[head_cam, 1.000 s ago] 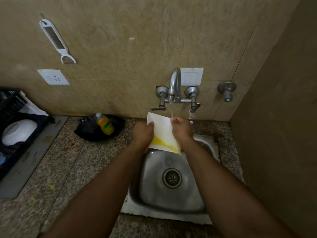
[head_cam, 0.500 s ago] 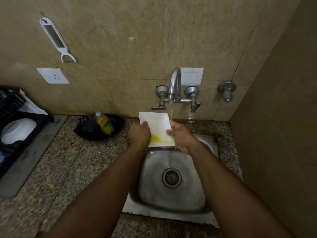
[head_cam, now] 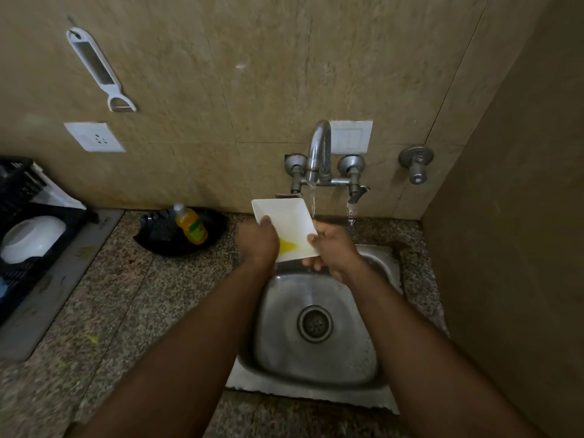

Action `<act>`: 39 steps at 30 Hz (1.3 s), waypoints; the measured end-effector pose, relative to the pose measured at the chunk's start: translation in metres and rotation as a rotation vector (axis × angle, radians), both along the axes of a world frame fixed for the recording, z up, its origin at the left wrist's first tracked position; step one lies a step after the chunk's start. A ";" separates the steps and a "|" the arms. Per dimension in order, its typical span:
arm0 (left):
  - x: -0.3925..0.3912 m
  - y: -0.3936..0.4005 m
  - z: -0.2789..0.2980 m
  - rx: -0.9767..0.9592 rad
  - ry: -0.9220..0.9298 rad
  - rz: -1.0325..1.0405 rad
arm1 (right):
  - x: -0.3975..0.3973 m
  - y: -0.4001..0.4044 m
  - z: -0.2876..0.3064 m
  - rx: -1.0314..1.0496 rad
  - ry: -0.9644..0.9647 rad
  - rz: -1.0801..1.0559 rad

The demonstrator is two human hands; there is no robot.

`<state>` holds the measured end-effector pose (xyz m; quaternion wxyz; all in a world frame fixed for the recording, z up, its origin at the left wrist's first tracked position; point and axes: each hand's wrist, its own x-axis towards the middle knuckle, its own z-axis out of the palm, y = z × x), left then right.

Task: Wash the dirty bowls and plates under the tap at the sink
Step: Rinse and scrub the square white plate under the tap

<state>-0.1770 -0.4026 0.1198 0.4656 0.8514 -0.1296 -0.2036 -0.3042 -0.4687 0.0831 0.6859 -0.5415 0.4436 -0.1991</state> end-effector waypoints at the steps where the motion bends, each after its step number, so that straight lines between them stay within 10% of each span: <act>1: -0.005 -0.001 0.001 0.013 0.004 0.011 | 0.005 0.000 -0.005 -0.051 0.076 -0.085; 9: -0.018 0.007 -0.004 -0.120 0.191 0.124 | 0.003 0.017 -0.024 0.299 -0.198 -0.265; 14: -0.017 0.014 -0.004 -0.418 0.674 0.072 | 0.002 -0.001 -0.023 0.122 0.023 -0.266; 19: 0.033 0.020 0.013 -0.253 0.811 -0.191 | 0.000 -0.035 0.012 -0.027 0.112 -0.028; 25: 0.040 0.004 0.011 0.076 0.206 -0.219 | 0.022 -0.035 0.003 0.005 0.023 0.013; 33: 0.019 0.008 -0.006 -0.019 0.048 -0.248 | 0.028 -0.014 -0.020 -0.171 0.124 -0.244; 39: 0.024 0.010 -0.004 -0.046 0.005 -0.130 | 0.019 -0.004 -0.026 0.113 0.019 -0.066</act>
